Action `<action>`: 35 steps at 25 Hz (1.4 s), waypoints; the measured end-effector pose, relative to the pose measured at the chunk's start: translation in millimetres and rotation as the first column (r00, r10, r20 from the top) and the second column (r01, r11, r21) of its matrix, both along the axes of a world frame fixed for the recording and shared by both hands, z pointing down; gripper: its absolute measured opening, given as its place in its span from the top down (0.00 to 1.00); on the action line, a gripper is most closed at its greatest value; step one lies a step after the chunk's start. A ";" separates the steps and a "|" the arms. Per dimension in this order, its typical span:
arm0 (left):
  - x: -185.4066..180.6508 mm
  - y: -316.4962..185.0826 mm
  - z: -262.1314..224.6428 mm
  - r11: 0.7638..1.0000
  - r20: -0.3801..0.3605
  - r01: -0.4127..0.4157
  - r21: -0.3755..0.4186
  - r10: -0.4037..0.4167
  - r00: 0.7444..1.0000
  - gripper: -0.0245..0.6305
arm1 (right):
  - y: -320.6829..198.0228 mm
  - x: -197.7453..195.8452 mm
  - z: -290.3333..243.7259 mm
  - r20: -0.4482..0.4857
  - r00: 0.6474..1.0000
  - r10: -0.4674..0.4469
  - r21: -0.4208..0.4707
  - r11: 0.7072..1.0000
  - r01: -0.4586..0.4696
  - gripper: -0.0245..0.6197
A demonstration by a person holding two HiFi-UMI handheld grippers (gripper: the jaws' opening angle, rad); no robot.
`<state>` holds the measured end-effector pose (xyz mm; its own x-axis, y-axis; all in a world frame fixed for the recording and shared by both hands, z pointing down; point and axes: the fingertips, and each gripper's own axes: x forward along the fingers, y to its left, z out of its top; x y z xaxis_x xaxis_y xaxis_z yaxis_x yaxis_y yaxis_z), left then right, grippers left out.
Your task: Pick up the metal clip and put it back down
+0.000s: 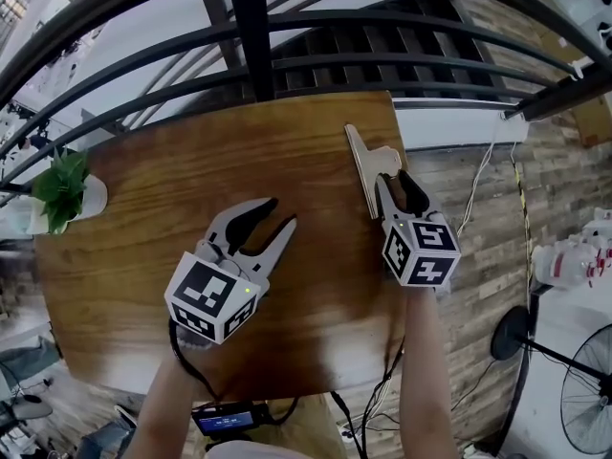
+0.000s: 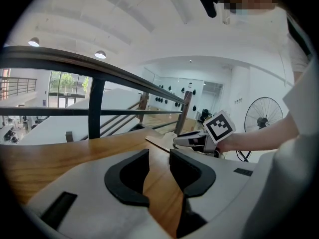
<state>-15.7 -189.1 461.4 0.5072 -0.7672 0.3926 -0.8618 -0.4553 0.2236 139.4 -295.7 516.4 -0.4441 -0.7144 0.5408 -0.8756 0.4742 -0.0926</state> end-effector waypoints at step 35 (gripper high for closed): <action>21.2 -25.9 14.9 0.997 -0.169 0.009 -0.071 -0.021 0.985 0.76 | -1.3 -21.5 -7.8 0.236 0.972 -0.016 -0.043 0.999 0.027 0.88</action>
<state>5.5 -215.0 476.4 0.5593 -0.7493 0.3547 -0.8155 -0.4206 0.3975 117.9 -297.1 508.6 -0.5778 -0.6803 0.4509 -0.8162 0.4830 -0.3171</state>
